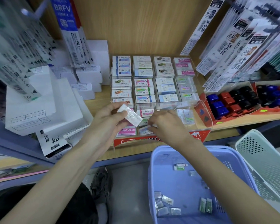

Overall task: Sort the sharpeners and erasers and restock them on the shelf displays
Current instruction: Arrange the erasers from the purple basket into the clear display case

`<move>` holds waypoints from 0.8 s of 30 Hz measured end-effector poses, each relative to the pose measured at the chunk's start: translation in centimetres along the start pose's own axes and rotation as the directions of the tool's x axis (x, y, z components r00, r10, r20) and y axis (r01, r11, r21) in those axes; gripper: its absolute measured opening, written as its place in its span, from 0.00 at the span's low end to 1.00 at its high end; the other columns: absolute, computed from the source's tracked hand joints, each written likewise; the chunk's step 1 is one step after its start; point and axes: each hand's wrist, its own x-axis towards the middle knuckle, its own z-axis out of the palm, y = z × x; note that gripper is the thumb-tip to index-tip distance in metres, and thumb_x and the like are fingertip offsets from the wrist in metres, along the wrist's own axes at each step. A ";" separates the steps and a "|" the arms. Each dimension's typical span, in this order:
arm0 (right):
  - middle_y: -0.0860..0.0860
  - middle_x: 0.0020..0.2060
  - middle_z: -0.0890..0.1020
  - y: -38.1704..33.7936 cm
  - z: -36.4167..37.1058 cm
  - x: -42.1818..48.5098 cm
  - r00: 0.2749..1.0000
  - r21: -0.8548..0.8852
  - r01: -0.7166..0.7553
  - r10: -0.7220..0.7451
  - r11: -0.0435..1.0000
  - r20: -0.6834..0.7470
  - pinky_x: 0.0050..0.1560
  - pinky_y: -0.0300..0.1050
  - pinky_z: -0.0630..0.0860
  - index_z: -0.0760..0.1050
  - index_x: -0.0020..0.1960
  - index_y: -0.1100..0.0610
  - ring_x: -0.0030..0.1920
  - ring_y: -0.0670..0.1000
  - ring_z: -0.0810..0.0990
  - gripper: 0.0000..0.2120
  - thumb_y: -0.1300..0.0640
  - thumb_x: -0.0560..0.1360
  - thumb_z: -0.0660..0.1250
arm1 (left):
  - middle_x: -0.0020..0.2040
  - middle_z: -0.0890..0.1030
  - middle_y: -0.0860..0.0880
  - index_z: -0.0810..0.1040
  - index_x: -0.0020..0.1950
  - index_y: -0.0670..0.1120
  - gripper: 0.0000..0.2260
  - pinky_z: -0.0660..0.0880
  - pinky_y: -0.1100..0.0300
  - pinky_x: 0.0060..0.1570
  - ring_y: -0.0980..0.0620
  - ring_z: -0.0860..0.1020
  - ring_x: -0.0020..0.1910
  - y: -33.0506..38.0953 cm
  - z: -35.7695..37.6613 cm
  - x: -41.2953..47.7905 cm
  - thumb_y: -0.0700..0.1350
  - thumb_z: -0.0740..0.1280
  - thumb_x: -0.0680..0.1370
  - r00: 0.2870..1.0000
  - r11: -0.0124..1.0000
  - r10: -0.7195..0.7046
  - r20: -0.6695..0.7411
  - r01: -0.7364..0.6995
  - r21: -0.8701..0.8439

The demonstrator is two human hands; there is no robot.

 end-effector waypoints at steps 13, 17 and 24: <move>0.47 0.46 0.79 -3.8 -1.5 -5.1 0.970 0.935 -0.094 0.243 0.341 0.009 0.46 0.35 0.73 0.72 0.59 0.47 0.43 0.44 0.77 0.18 0.61 0.73 0.70 | 0.46 0.84 0.43 0.78 0.51 0.43 0.10 0.78 0.61 0.35 0.50 0.81 0.37 -0.6 0.0 -0.3 0.37 0.72 0.72 0.998 0.944 -0.043 -0.039 0.054 0.326; 0.46 0.43 0.77 -3.9 -0.7 -6.1 0.970 0.965 -0.057 0.244 0.258 -0.008 0.45 0.35 0.72 0.72 0.60 0.43 0.42 0.46 0.77 0.21 0.64 0.74 0.69 | 0.43 0.84 0.45 0.78 0.51 0.46 0.11 0.75 0.61 0.39 0.52 0.82 0.38 -0.7 0.5 -0.4 0.40 0.74 0.70 0.998 0.913 -0.058 0.012 0.048 0.405; 0.43 0.52 0.74 -1.4 -1.0 -8.3 0.985 0.823 0.038 0.118 0.567 -0.127 0.49 0.29 0.70 0.75 0.58 0.45 0.46 0.40 0.77 0.17 0.62 0.74 0.69 | 0.43 0.85 0.46 0.74 0.57 0.47 0.22 0.75 0.58 0.51 0.50 0.83 0.46 -0.7 1.7 -1.1 0.47 0.77 0.66 0.939 0.846 -0.196 0.283 0.016 0.533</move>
